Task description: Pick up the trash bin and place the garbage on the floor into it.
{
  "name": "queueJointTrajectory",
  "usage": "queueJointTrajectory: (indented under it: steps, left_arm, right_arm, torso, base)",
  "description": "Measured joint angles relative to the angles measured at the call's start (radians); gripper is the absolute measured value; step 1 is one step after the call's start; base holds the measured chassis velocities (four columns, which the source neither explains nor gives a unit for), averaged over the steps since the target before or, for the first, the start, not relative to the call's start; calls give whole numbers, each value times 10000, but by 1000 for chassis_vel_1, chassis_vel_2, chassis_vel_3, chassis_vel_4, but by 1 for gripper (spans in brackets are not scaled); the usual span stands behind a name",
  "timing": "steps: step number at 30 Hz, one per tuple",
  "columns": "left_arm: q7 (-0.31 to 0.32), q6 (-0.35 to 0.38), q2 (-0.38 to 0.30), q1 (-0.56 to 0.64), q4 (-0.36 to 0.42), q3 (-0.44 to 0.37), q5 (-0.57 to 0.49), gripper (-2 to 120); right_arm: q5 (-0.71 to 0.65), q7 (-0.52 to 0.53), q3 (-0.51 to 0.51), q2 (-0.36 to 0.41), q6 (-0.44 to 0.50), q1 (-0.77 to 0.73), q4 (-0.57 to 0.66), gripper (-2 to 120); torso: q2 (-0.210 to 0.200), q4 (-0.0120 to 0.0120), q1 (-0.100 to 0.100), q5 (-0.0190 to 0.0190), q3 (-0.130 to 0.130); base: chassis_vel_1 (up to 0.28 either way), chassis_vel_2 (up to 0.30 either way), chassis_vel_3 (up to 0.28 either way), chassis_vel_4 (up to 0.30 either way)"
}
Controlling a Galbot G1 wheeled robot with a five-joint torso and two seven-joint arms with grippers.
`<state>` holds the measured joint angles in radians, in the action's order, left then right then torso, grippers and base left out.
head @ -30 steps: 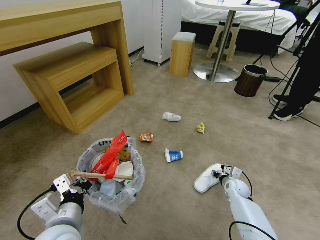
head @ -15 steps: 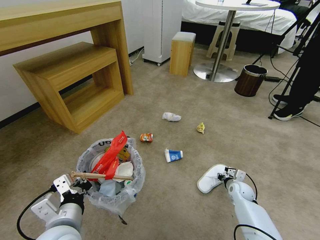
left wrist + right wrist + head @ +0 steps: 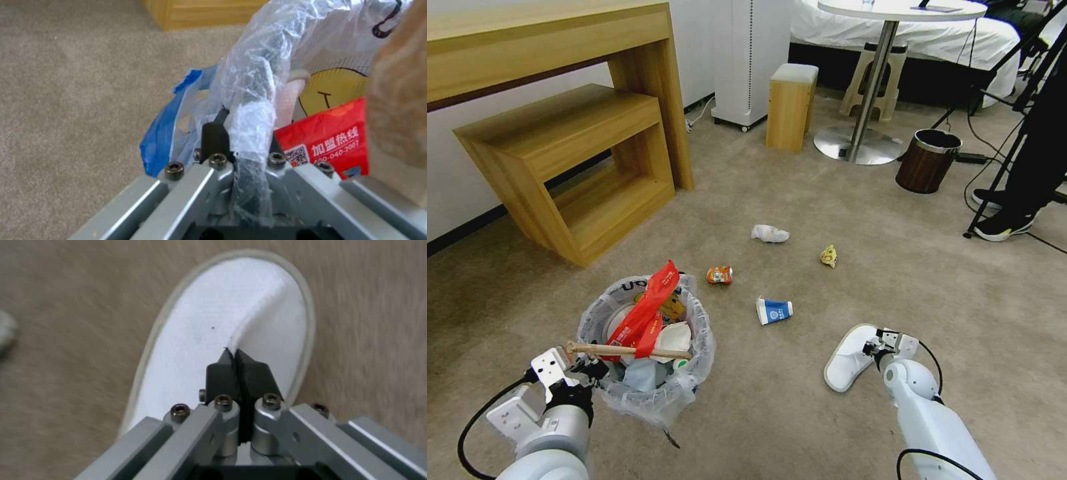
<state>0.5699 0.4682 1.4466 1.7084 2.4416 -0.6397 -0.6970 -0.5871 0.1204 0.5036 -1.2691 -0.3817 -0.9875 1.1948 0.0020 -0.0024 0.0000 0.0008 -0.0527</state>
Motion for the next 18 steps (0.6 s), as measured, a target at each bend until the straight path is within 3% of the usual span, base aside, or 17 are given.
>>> queueJointTrajectory:
  steps: [3, 5, 7, 8, 10, 11, 12, 13, 14, 16, 17, 18]
  left_arm:
    - [4, 0, 3, -61, -81, -3, -14, 1]
    - [4, 0, 6, -71, -97, 0, -15, 1]
    - [12, 11, 40, -125, -180, 47, -15, 1]
    - [12, 11, 40, -125, -180, 47, -15, 1]
    - [18, 21, 116, -181, -259, 158, -8, 1]
    - [18, 21, 116, -181, -259, 158, -8, 1]
    - [18, 23, 139, -193, -274, 188, 1, 1]
    - [23, 26, 196, -223, -310, 272, 54, 1]
    - [23, 26, 196, -223, -310, 272, 54, 1]
    - [22, 30, 266, -263, -371, 423, 142, 1]
    - [23, 30, 296, -278, -396, 493, 198, 1]
    - [23, 30, 296, -278, -396, 493, 198, 1]
  right_arm:
    - [-238, -555, -144, 439, 637, -797, 2249, 0]
    - [-274, -660, -146, 495, 732, -889, 2494, 0]
    - [-573, -1812, -150, 1076, 1611, -1456, 4230, 0]
    - [-573, -1812, -150, 1076, 1611, -1456, 4230, 0]
    - [-898, -4246, -167, 1852, 3326, -1695, 5417, 0]
    - [-898, -4246, -167, 1852, 3326, -1695, 5417, 0]
    - [-944, -4973, -185, 1983, 3824, -1676, 5536, 0]
    - [-1049, -6775, -257, 2219, 4965, -1495, 5677, 0]
    - [-1049, -6775, -257, 2219, 4965, -1495, 5677, 0]
    - [-1501, -9288, -555, 2441, 5938, -1013, 5774, 0]
    - [-1893, -9961, -780, 2485, 6073, -780, 5782, 0]
    - [-1893, -9961, -780, 2485, 6073, -780, 5782, 0]
  torso:
    - [1, 1, 0, -3, 1]
    - [0, 1, 0, -2, 1]
    - [1, -2, 0, 1, 1]
    - [1, -2, 0, 1, 1]
    - [0, -4, 0, -6, 2]
    - [0, -4, 0, -6, 2]
    - [0, -3, 0, -1, 2]
    - [1, -3, 0, -1, 2]
    - [1, -3, 0, -1, 2]
    - [1, 0, 0, -1, 1]
    - [0, 0, 0, -1, 2]
    - [0, 0, 0, -1, 2]
  base:
    - [0, 0, 0, 0]
    - [0, 0, 0, 0]
    - [0, 0, 0, 0]
    - [0, 0, 0, 0]
    - [0, 0, 0, 0]
    - [0, 0, 0, 0]
    - [0, 0, 0, 0]
    - [0, 0, 0, 0]
    - [0, 0, 0, 0]
    - [0, 0, 0, 0]
    - [0, 0, 0, 0]
    - [0, 0, 0, 0]
